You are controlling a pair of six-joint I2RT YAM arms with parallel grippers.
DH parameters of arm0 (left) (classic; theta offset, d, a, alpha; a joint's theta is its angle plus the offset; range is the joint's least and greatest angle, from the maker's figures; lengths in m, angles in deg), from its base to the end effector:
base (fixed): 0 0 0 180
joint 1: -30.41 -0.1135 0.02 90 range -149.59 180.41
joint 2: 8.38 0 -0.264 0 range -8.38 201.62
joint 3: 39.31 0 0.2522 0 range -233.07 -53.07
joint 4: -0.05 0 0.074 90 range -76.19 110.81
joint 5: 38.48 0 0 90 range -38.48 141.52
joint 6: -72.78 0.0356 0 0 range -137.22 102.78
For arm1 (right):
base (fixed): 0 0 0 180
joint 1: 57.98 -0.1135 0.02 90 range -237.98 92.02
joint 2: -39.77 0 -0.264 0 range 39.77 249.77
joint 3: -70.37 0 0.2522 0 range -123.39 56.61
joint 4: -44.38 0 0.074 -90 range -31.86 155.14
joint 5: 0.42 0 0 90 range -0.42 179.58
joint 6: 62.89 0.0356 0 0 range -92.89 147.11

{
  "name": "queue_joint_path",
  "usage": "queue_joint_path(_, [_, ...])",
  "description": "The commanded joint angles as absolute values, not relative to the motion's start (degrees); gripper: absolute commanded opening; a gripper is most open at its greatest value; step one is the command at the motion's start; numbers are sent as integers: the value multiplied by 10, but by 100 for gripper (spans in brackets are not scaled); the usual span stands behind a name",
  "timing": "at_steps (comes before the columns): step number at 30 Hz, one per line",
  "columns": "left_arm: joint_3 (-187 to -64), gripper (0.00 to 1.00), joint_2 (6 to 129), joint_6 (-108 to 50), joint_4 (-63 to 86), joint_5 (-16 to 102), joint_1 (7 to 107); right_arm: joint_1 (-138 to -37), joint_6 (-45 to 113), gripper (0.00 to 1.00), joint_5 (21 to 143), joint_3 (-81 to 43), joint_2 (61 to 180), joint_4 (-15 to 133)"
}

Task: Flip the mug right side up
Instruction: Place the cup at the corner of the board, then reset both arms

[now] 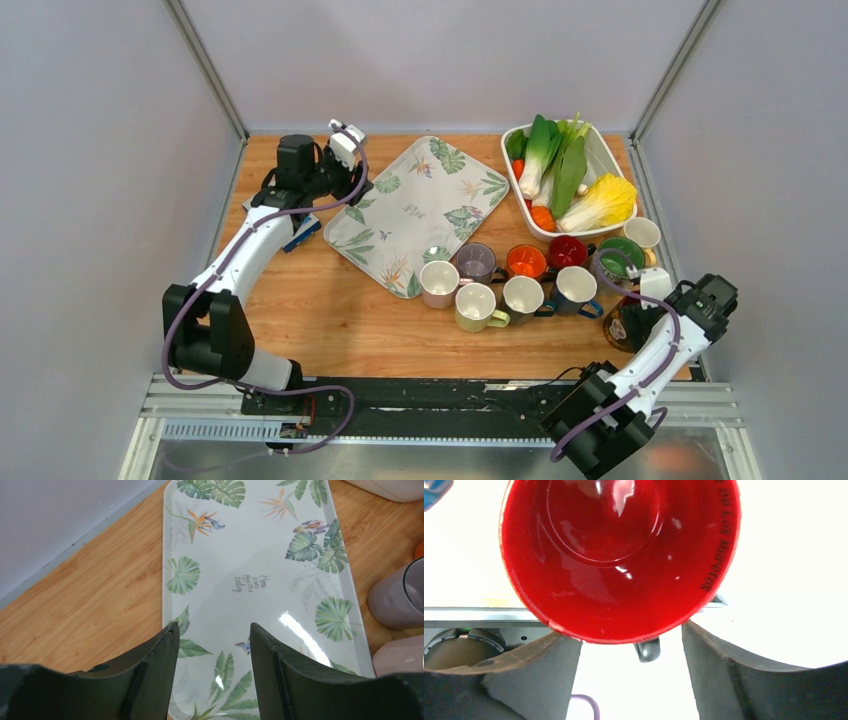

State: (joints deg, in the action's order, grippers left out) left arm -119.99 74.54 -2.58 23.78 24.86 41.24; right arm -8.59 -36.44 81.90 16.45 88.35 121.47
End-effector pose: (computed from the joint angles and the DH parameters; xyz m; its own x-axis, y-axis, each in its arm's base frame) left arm 0.3256 -0.0786 0.3193 -0.2736 0.2823 -0.9195 0.6545 0.7551 0.0371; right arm 0.0887 -0.0961 0.2312 -0.9245 -0.2849 -0.2531 -0.2305 0.9470 -0.2239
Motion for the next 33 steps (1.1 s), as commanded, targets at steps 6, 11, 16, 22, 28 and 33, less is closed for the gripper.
queue_joint_path(6, [-1215,62,733,-40,215,224,410,-102,-342,100,746,-26,893,1259])
queue_joint_path(11, [-1237,62,741,-50,227,241,410,-146,-227,100,674,-216,980,1253])
queue_joint_path(16, [-1287,62,764,-71,273,252,410,-265,-52,100,708,-373,1107,1238])
queue_joint_path(22, [-1321,62,759,-78,313,308,410,-431,196,100,875,-517,1207,1141])
queue_joint_path(28, [-1320,62,717,-72,348,373,409,-462,324,100,878,-601,1267,1113])
queue_joint_path(33, [-1322,63,687,-98,370,404,394,-502,293,100,893,-535,1258,1044])
